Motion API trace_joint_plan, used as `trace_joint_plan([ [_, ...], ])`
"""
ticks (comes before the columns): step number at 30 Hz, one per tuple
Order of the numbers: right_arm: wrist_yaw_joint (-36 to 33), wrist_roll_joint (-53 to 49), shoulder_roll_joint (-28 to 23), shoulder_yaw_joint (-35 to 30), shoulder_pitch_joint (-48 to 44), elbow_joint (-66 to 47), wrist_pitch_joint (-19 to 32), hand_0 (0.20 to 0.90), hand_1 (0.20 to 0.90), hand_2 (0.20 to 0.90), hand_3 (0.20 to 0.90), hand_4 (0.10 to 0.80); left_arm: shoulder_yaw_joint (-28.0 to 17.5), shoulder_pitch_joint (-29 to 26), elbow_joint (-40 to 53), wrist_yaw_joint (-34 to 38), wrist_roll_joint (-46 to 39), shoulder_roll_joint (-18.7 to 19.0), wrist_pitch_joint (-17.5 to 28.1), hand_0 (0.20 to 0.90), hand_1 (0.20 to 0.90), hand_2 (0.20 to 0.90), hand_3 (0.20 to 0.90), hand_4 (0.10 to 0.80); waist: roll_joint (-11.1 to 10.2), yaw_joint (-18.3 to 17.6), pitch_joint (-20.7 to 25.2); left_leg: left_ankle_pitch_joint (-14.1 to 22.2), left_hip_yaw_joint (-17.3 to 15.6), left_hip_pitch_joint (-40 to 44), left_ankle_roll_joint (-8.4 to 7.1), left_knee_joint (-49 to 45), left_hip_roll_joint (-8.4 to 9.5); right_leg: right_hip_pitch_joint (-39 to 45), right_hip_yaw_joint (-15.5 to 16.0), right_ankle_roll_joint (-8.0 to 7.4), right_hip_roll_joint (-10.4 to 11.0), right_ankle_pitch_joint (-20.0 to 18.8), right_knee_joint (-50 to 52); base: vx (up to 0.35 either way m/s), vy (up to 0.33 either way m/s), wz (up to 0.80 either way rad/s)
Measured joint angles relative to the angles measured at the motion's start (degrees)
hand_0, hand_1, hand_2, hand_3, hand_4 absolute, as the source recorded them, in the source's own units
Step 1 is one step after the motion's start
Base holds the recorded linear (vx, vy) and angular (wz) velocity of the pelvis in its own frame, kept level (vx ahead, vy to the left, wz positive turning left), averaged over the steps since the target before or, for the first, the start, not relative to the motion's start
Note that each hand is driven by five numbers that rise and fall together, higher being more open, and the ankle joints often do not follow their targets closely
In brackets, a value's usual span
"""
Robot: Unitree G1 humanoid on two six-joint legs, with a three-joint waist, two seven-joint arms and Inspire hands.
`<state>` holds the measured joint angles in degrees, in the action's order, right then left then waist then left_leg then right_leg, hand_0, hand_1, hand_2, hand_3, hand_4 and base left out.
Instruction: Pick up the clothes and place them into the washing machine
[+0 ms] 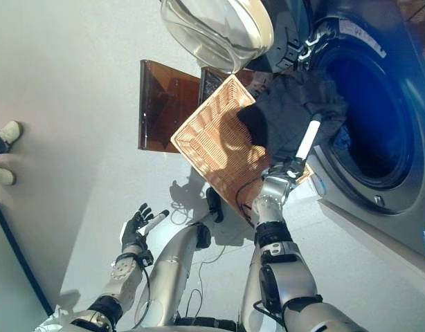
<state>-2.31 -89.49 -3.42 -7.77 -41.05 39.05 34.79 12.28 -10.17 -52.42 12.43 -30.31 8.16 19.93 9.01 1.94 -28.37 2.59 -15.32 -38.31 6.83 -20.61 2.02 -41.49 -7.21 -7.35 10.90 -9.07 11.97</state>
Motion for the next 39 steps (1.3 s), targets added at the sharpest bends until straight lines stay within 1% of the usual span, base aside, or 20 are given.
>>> trace_joint_plan([
  [2, -0.09, -0.64, -0.43, -2.38, -0.75, 1.1, 0.76, 0.2, 0.2, 0.2, 0.2, 0.3, 0.01, 0.02, -0.03, -0.01, -0.01, -0.47, 0.03, 0.9, 0.9, 0.9, 0.9, 0.8, 0.71, 0.53, 0.47, 0.01, 0.02, -0.1, 0.0, -0.09, 0.01, -0.1, 0.01, -0.01, 0.14, 0.01, 0.09, 0.0, 0.0, 0.0],
  [5, -0.43, -1.29, -1.3, -4.79, -2.06, 3.09, 1.71, 0.2, 0.2, 0.2, 0.2, 0.3, 0.02, 0.28, -0.36, -0.01, 0.05, -0.67, 0.04, 0.9, 0.9, 0.9, 0.9, 0.8, 1.21, 0.59, 0.8, 0.03, 0.0, -0.15, 0.03, -0.11, 0.17, -0.18, -0.03, -0.01, 0.37, 0.01, 0.13, 0.0, 0.0, 0.0],
  [6, -0.82, -1.91, -1.34, -5.88, -2.56, 3.51, 2.04, 0.2, 0.2, 0.2, 0.2, 0.3, 0.02, 0.29, -0.8, -0.01, 0.06, -0.75, 0.05, 0.9, 0.9, 0.9, 0.9, 0.8, 1.57, 0.61, 1.04, 0.03, 0.05, -0.36, 0.04, -0.15, 0.52, -0.34, -0.03, -0.01, 0.47, 0.01, 0.17, 0.002, 0.002, 0.03],
  [9, -1.47, -2.14, -3.28, -6.86, -3.25, 3.57, 3.03, 0.2, 0.2, 0.2, 0.2, 0.3, 0.02, 0.55, -1.19, -0.01, 0.06, -0.85, 0.05, 0.9, 0.9, 0.9, 0.9, 0.8, 2.45, 0.56, 1.65, 0.04, 0.16, -1.23, 0.07, -0.14, 0.72, -1.29, -0.06, -0.15, 0.84, -0.08, 0.26, -0.002, 0.0, 0.02],
  [10, -1.62, -2.22, -3.76, -7.31, -3.62, 4.45, 3.03, 0.2, 0.2, 0.2, 0.2, 0.3, -0.05, 0.68, -1.22, 0.0, 0.05, -0.83, 0.06, 0.9, 0.9, 0.9, 0.9, 0.8, 2.51, 0.62, 1.68, 0.03, 0.01, -1.28, 0.07, -0.14, 0.83, -1.37, -0.15, -0.52, 1.0, -0.31, 0.24, 0.0, 0.0, 0.0],
  [19, -3.01, -3.2, -5.89, -11.4, -4.13, 7.42, 3.94, 0.2, 0.2, 0.2, 0.2, 0.3, -0.05, 1.04, -1.26, -0.08, 0.05, -0.86, 0.15, 0.9, 0.9, 0.9, 0.9, 0.8, 2.74, 0.56, 1.84, 0.04, -0.02, -1.26, 0.08, -0.33, 0.98, -1.26, -0.16, -0.52, 1.16, -0.32, 0.24, 0.0, 0.0, 0.0],
  [21, -4.04, -3.23, -7.47, -12.9, -4.41, 8.87, 3.97, 0.2, 0.2, 0.2, 0.2, 0.3, -0.05, 1.23, -1.29, -0.38, 0.05, -0.85, 0.17, 0.9, 0.9, 0.9, 0.9, 0.8, 3.05, 0.63, 2.05, 0.08, -0.02, -1.28, 0.14, -0.31, 1.03, -1.26, -0.16, -0.52, 1.28, -0.31, 0.22, 0.0, 0.0, 0.0],
  [25, -4.32, -3.24, -9.64, -13.71, -4.86, 9.19, 3.99, 0.2, 0.2, 0.2, 0.2, 0.3, -0.07, 1.92, -1.29, -0.99, 0.06, -0.82, 0.23, 0.9, 0.9, 0.9, 0.9, 0.8, 3.51, 0.64, 2.37, 0.1, -0.09, -1.32, 0.17, -0.17, 1.13, -1.27, -0.2, -0.6, 1.4, -0.36, -0.14, 0.0, 0.0, 0.0],
  [34, -5.73, -3.27, -15.65, -15.53, -9.79, 9.39, 4.18, 0.2, 0.2, 0.2, 0.2, 0.3, -0.01, 2.1, -1.25, -1.2, 0.11, -0.84, 0.38, 0.9, 0.9, 0.9, 0.9, 0.8, 5.23, 1.31, 3.59, 0.07, -0.05, -1.39, 0.19, 0.75, 1.42, -1.83, -0.19, -0.62, 1.46, -0.35, -0.1, 0.0, 0.0, 0.0],
  [39, -6.85, -3.27, -19.15, -16.65, -12.2, 10.76, 4.43, 0.2, 0.2, 0.2, 0.2, 0.3, 0.0, 2.1, -1.26, -1.22, 0.23, -0.83, 0.42, 0.9, 0.9, 0.9, 0.9, 0.8, 5.51, 1.87, 3.79, 0.05, 0.11, -1.48, 0.21, 0.87, 1.64, -2.01, -0.16, -1.29, 1.44, -0.09, 0.11, 0.0, 0.0, 0.0],
])
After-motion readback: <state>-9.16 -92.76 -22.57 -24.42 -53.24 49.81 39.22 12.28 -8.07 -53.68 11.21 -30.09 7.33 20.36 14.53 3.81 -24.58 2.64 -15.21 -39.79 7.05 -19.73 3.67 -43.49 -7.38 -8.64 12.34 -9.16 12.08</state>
